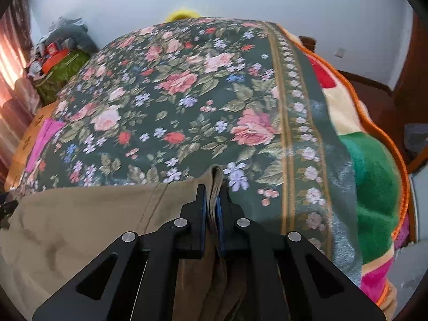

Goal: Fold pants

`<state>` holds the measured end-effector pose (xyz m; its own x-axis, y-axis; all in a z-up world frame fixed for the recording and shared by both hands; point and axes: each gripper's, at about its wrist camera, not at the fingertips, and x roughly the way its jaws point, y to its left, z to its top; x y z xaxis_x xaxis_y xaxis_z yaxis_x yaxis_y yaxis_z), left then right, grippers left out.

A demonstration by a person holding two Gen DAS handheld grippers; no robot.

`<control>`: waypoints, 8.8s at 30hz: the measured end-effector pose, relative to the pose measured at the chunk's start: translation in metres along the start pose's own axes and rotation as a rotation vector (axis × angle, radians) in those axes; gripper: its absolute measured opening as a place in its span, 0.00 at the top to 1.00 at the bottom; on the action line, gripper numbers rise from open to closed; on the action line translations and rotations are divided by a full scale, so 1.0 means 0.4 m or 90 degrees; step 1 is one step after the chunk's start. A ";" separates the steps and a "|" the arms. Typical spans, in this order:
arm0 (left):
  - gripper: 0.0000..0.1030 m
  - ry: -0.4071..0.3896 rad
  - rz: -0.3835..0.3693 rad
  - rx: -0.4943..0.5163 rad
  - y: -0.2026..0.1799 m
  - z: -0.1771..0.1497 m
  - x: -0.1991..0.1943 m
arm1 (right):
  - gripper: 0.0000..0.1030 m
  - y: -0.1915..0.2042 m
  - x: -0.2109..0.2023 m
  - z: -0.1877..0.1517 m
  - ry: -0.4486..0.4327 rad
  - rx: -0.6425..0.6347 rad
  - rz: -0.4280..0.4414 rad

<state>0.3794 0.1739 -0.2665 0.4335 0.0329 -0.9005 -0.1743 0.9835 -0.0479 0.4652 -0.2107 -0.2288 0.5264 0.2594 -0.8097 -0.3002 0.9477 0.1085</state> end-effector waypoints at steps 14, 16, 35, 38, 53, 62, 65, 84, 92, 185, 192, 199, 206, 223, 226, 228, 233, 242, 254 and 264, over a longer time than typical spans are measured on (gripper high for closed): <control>0.08 -0.038 -0.009 0.034 -0.012 0.009 -0.136 | 0.56 0.094 -0.175 0.012 -0.082 -0.069 -0.002; 0.08 -0.049 -0.016 0.047 -0.022 0.006 -0.164 | 0.52 0.138 -0.208 0.007 -0.094 -0.101 0.023; 0.06 0.058 -0.027 0.111 -0.075 -0.076 -0.047 | 0.29 0.436 -0.002 -0.114 0.184 -0.130 0.229; 0.04 0.060 -0.039 0.095 -0.059 -0.087 -0.041 | 0.24 0.439 -0.006 -0.147 0.184 -0.165 0.218; 0.04 0.015 0.001 0.120 -0.076 -0.182 -0.151 | 0.18 0.353 -0.146 -0.267 0.180 -0.152 0.201; 0.04 -0.012 -0.001 0.088 -0.062 -0.254 -0.213 | 0.18 0.289 -0.231 -0.348 0.122 -0.105 0.169; 0.04 -0.021 0.009 0.081 -0.057 -0.274 -0.229 | 0.18 0.259 -0.252 -0.373 0.104 -0.079 0.148; 0.04 -0.035 -0.023 0.020 -0.016 -0.342 -0.346 | 0.18 0.205 -0.383 -0.389 0.037 -0.063 0.100; 0.04 -0.037 -0.123 -0.074 -0.014 -0.344 -0.358 | 0.18 0.297 -0.391 -0.358 -0.018 -0.088 0.141; 0.46 -0.082 -0.234 0.156 -0.446 -0.273 -0.437 | 0.16 0.246 -0.353 -0.474 0.047 -0.006 0.185; 0.38 -0.086 -0.212 0.185 -0.451 -0.297 -0.445 | 0.16 0.246 -0.357 -0.474 0.047 -0.001 0.181; 0.19 -0.151 -0.126 0.175 -0.366 -0.241 -0.476 | 0.16 0.239 -0.379 -0.471 0.029 0.000 0.177; 0.06 -0.157 -0.038 0.160 -0.272 -0.108 -0.415 | 0.16 0.212 -0.421 -0.461 -0.009 0.010 0.152; 0.06 0.052 0.042 0.230 -0.345 0.064 0.003 | 0.15 0.145 -0.450 -0.450 -0.043 0.067 0.108; 0.03 0.093 0.078 0.275 -0.359 0.036 0.072 | 0.15 0.140 -0.449 -0.447 -0.040 0.065 0.100; 0.01 0.086 0.073 0.276 -0.347 0.015 0.068 | 0.15 0.139 -0.451 -0.445 -0.043 0.060 0.093; 0.01 0.063 0.090 0.308 -0.325 -0.057 0.021 | 0.15 0.142 -0.459 -0.438 -0.053 0.057 0.093; 0.01 0.058 0.086 0.258 -0.221 -0.170 -0.099 | 0.15 0.199 -0.493 -0.431 -0.077 0.017 0.115; 0.01 0.019 0.015 0.155 -0.131 -0.341 -0.253 | 0.16 0.225 -0.467 -0.463 -0.054 0.018 0.143; 0.01 -0.006 0.012 0.100 -0.063 -0.386 -0.287 | 0.52 0.220 -0.400 -0.516 0.002 0.023 0.177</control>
<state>0.1974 0.1180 -0.2288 0.4402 0.0530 -0.8963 -0.0430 0.9984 0.0379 0.1903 -0.2072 -0.2090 0.4247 0.5103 -0.7478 -0.4047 0.8459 0.3474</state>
